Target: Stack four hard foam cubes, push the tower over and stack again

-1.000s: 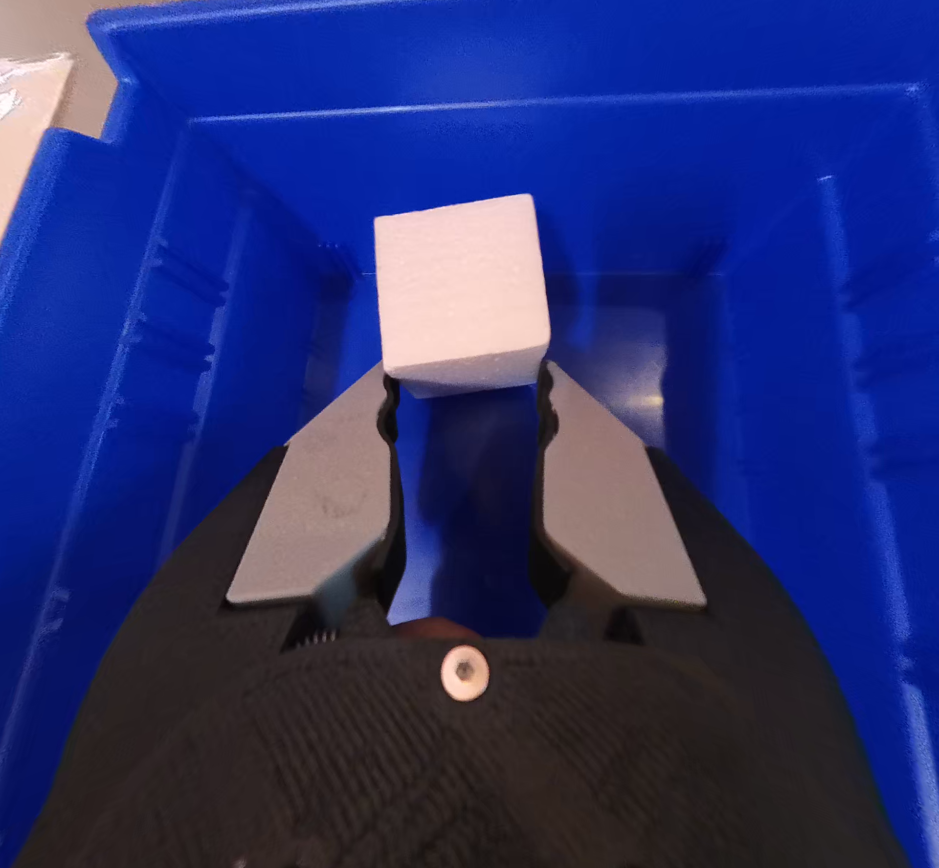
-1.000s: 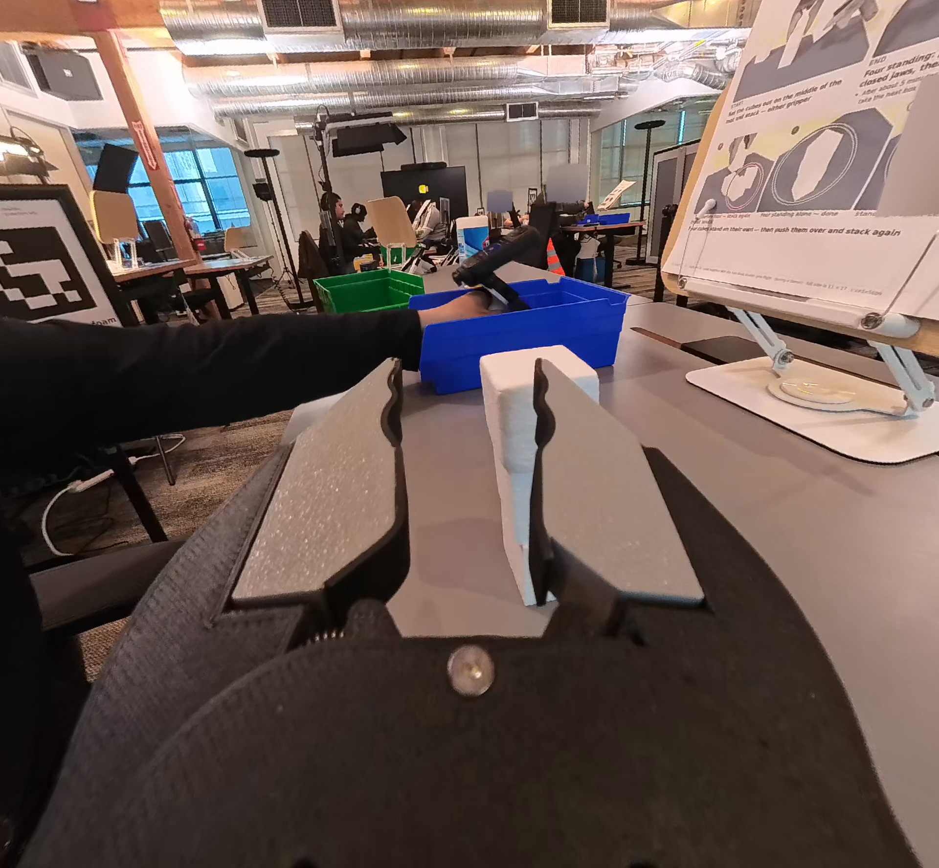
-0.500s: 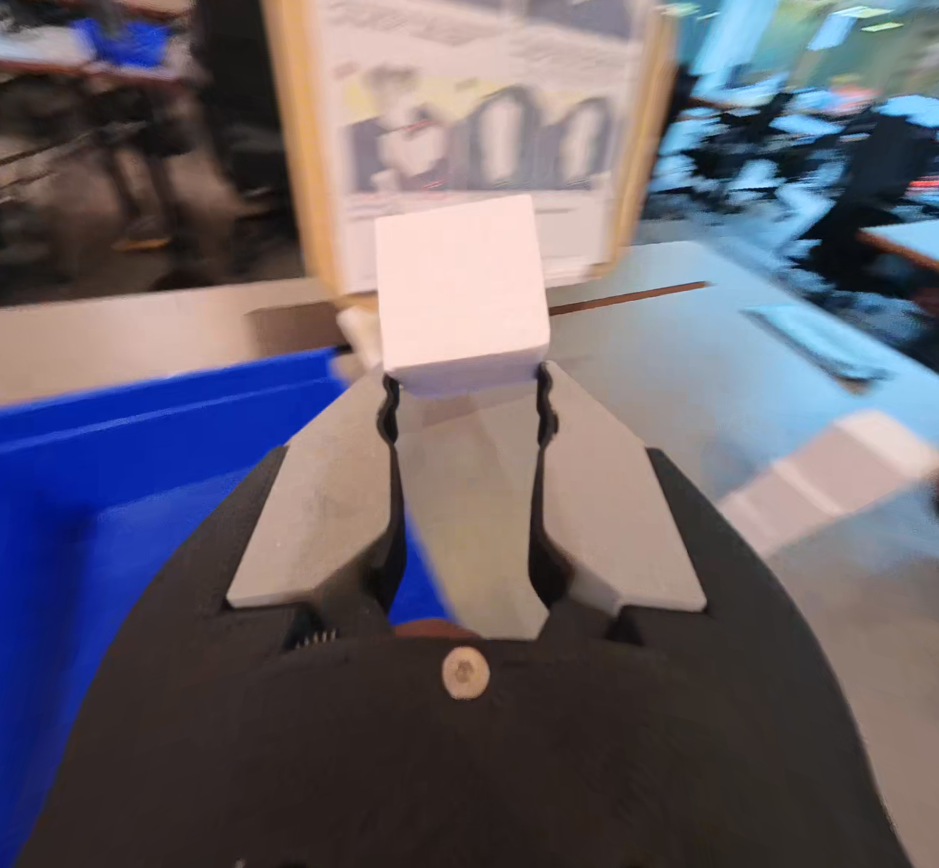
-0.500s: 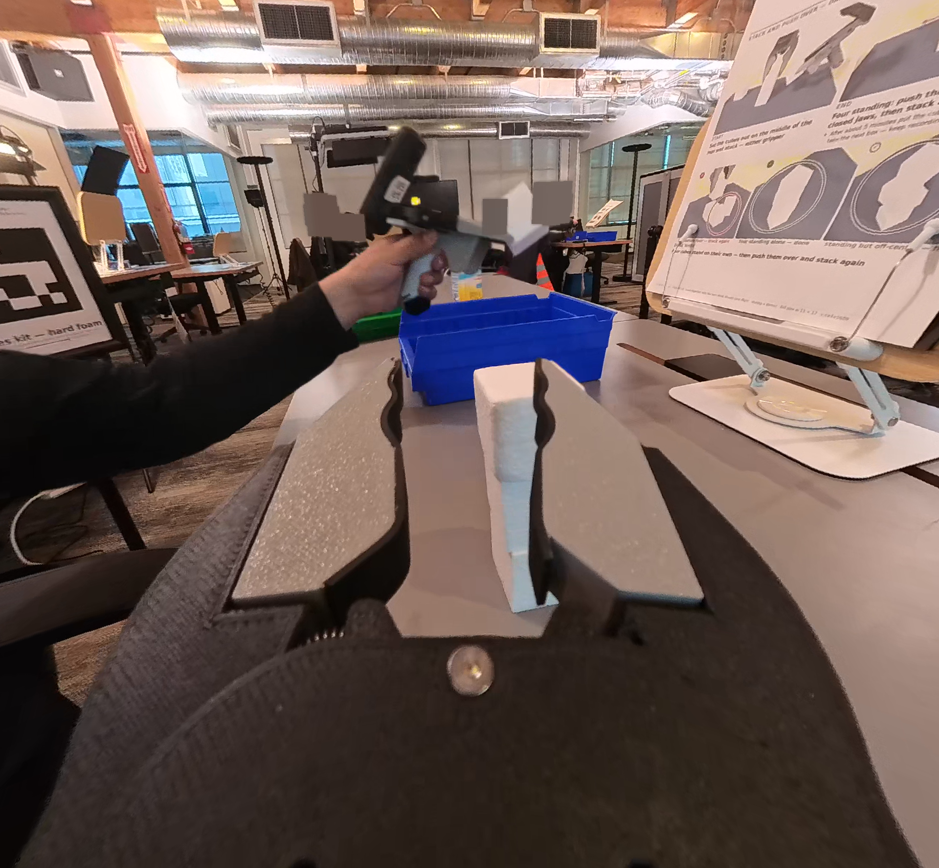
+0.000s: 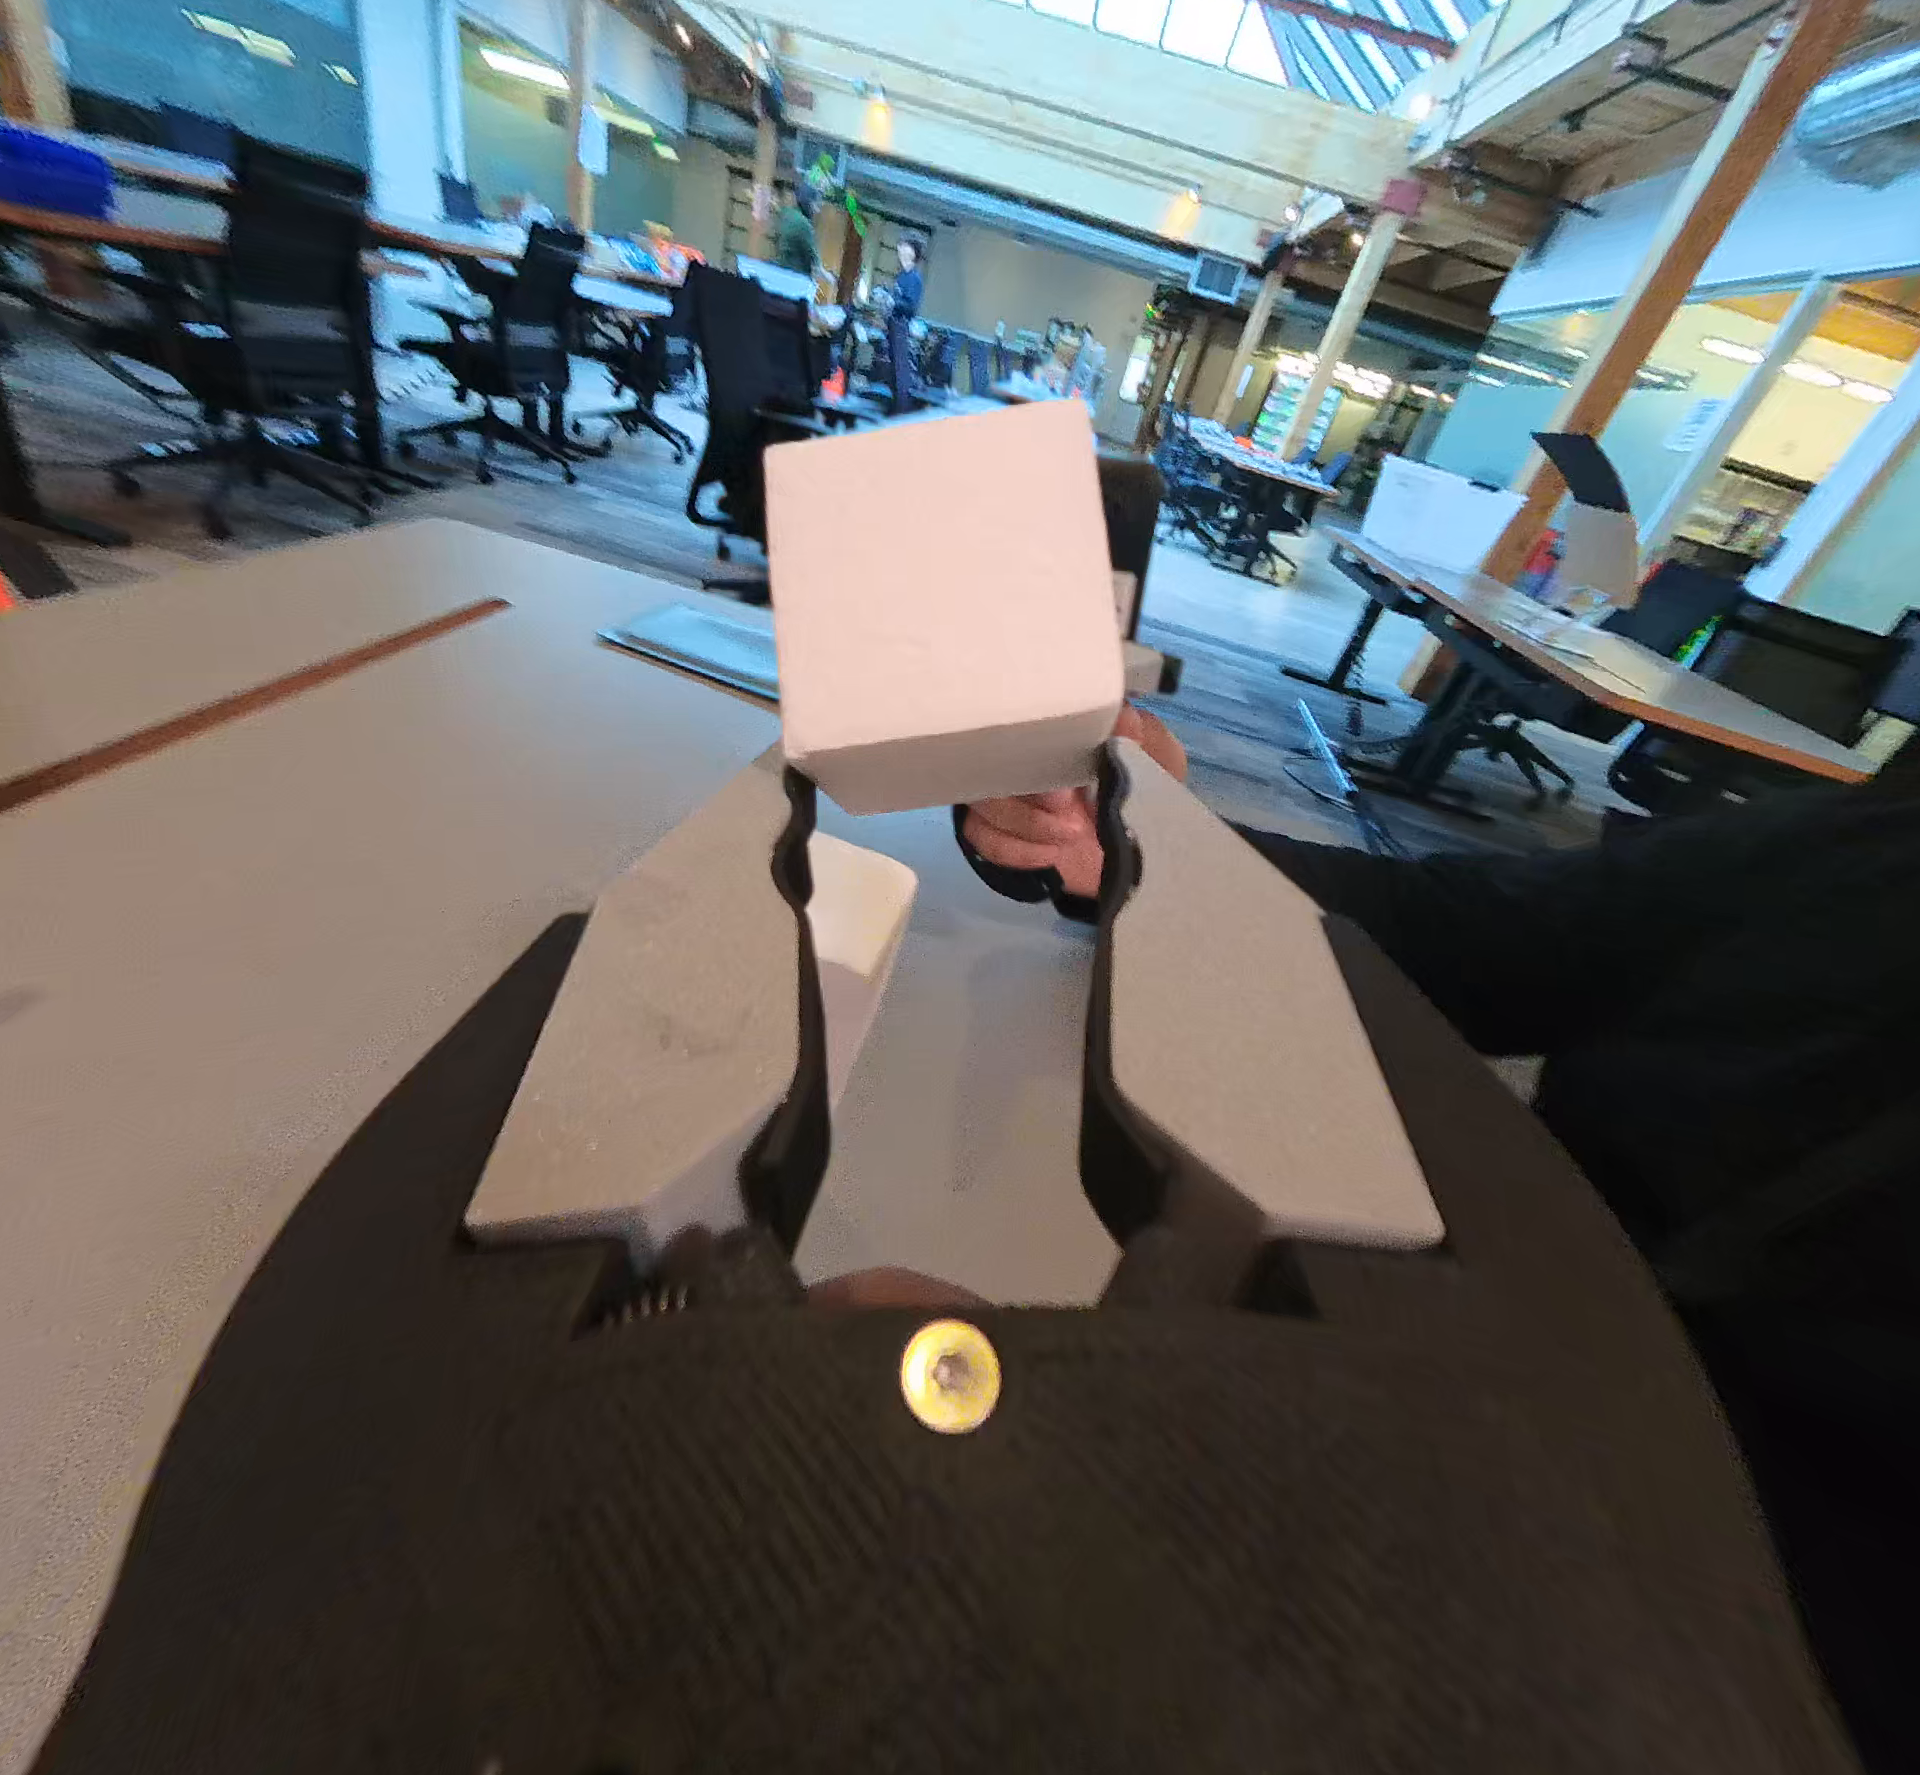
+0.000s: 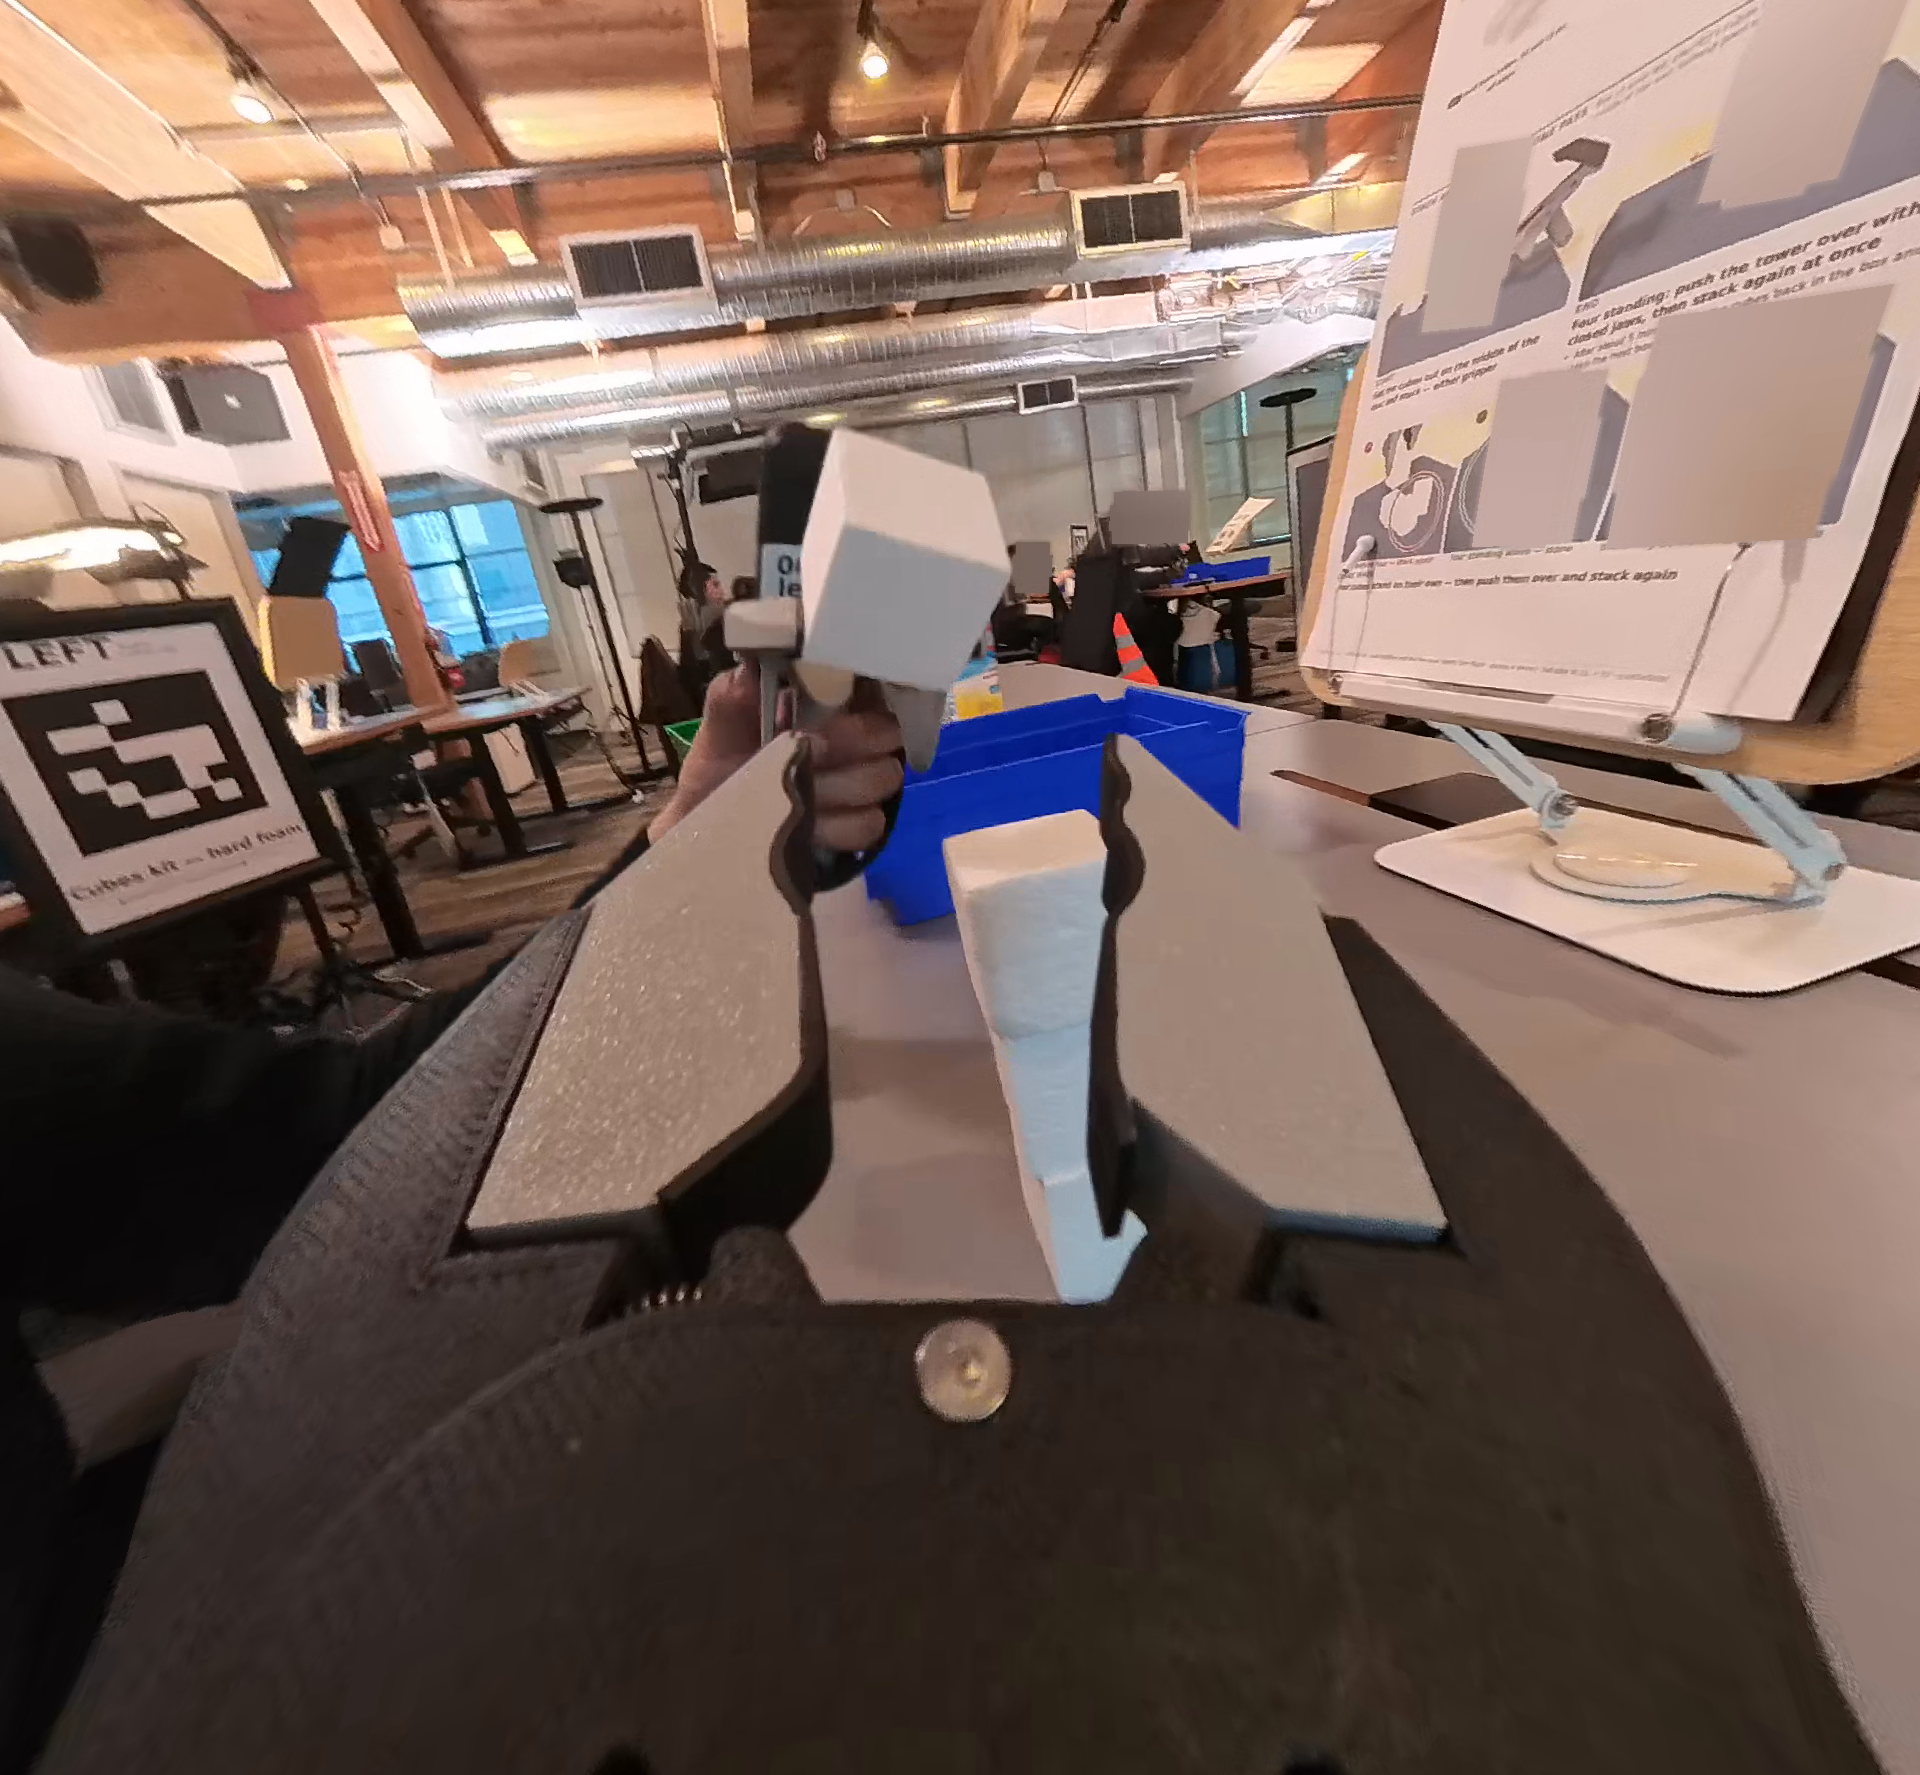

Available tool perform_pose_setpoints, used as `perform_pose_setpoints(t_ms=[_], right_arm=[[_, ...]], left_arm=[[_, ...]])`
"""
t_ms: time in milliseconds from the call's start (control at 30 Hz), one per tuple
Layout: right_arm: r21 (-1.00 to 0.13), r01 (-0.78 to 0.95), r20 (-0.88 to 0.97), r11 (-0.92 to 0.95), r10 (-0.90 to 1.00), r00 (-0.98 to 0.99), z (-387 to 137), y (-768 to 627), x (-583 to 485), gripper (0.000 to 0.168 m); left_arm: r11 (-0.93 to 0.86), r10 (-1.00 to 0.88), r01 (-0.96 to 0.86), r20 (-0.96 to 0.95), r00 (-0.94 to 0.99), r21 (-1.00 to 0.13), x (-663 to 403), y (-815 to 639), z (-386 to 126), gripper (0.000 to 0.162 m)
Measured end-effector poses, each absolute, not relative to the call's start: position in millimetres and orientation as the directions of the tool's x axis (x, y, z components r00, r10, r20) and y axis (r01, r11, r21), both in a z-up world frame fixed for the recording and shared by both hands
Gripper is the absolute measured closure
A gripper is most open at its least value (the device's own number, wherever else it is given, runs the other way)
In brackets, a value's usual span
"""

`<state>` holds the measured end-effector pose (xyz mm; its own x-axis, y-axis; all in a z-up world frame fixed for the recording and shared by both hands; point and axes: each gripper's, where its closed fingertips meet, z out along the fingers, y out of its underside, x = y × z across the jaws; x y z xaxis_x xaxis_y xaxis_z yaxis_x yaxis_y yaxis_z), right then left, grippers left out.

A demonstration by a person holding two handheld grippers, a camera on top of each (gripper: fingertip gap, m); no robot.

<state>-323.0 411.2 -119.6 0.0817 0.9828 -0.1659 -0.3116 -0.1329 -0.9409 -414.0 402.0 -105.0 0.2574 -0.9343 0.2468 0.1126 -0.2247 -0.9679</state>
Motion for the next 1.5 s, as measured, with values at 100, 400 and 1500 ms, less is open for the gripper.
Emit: perform_pose_setpoints(t_ms=[100, 400, 1500], right_arm=[[-0.925, -0.327, -0.209, -0.192, 0.978, 0.016, -116.0, 406.9, -324.1, 0.116], [-0.946, -0.278, -0.169, -0.167, 0.986, -0.016, -119.2, 391.8, -340.0, 0.106], [-0.976, -0.196, -0.091, -0.097, 0.995, -0.039, -128.6, 369.5, -358.2, 0.117]], left_arm=[[-0.199, -0.944, 0.018, 0.196, 0.265, -0.98, -402.1, 395.6, -117.9, 0.109], [-0.187, -0.966, -0.059, 0.172, 0.193, -0.981, -384.7, 368.5, -127.8, 0.109], [-0.169, -0.97, -0.107, 0.146, 0.193, -0.98, -360.0, 361.6, -139.2, 0.111]])
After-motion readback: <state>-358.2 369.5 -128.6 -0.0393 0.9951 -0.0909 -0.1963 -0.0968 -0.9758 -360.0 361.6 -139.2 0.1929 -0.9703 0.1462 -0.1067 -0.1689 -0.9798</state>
